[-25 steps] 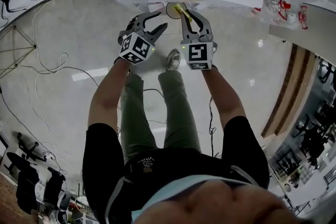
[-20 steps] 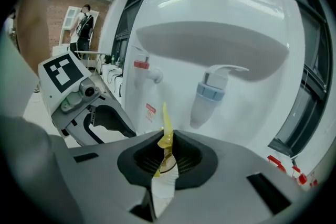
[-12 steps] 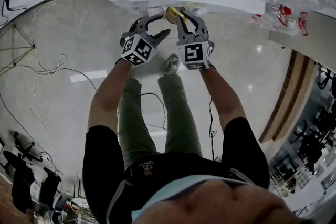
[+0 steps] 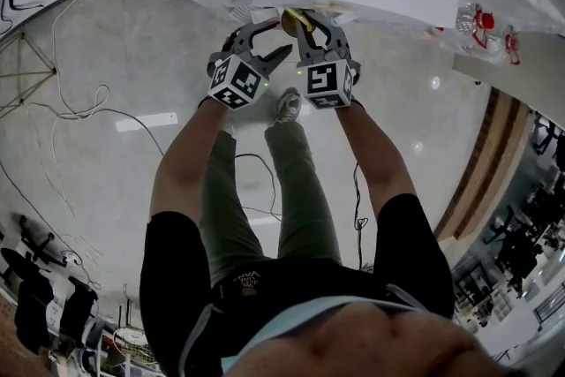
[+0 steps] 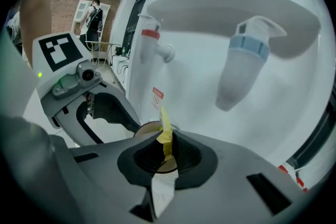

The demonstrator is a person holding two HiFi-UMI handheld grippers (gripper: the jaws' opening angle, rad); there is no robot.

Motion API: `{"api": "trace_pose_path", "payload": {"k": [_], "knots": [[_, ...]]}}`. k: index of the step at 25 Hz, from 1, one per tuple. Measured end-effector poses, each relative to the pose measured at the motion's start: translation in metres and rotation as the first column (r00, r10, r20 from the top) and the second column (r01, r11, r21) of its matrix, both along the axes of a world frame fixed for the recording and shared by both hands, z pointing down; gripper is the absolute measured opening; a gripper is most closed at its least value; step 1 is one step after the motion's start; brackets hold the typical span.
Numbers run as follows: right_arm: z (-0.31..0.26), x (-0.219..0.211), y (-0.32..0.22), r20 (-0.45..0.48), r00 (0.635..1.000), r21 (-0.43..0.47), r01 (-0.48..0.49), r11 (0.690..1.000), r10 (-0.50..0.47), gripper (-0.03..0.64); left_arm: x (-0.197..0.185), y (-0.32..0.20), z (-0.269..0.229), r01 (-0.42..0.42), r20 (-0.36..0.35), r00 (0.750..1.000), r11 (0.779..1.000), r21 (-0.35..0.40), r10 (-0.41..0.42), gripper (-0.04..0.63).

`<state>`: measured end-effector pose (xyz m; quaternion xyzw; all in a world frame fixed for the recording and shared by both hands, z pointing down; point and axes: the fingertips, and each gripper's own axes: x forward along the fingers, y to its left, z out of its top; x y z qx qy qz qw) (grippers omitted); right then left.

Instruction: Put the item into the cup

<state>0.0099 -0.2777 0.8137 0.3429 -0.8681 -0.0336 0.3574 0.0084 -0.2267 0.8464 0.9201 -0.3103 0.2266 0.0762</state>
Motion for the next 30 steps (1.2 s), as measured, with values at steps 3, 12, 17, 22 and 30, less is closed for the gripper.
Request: {"api": "trace_pose_path", "payload": {"k": [3, 12, 17, 22, 30], "knots": [[0.010, 0.004, -0.001, 0.012, 1.000, -0.037, -0.017, 0.999, 0.017, 0.055, 0.002, 0.000, 0.004, -0.007, 0.002, 1.000, 1.000, -0.005, 0.007, 0.230], [0.012, 0.005, -0.002, 0.058, 0.997, -0.094, -0.049, 0.994, 0.054, 0.057, 0.002, 0.000, 0.009, 0.004, -0.004, 1.000, 1.000, -0.024, -0.004, 0.230], [0.006, 0.007, -0.001, 0.114, 0.992, -0.095, -0.049, 0.994, 0.059, 0.058, 0.001, 0.002, 0.008, -0.008, 0.001, 1.000, 0.999, -0.031, 0.008, 0.232], [-0.005, 0.013, 0.006, 0.138, 0.987, -0.099, -0.072, 0.993, 0.085, 0.058, -0.005, 0.006, -0.003, -0.012, -0.007, 1.000, 0.999, -0.036, 0.012, 0.233], [-0.047, 0.020, 0.028, 0.228, 0.957, -0.098, -0.163, 0.982, 0.181, 0.058, -0.019, 0.022, -0.031, -0.008, -0.031, 0.999, 0.999, -0.052, 0.007, 0.235]]}}
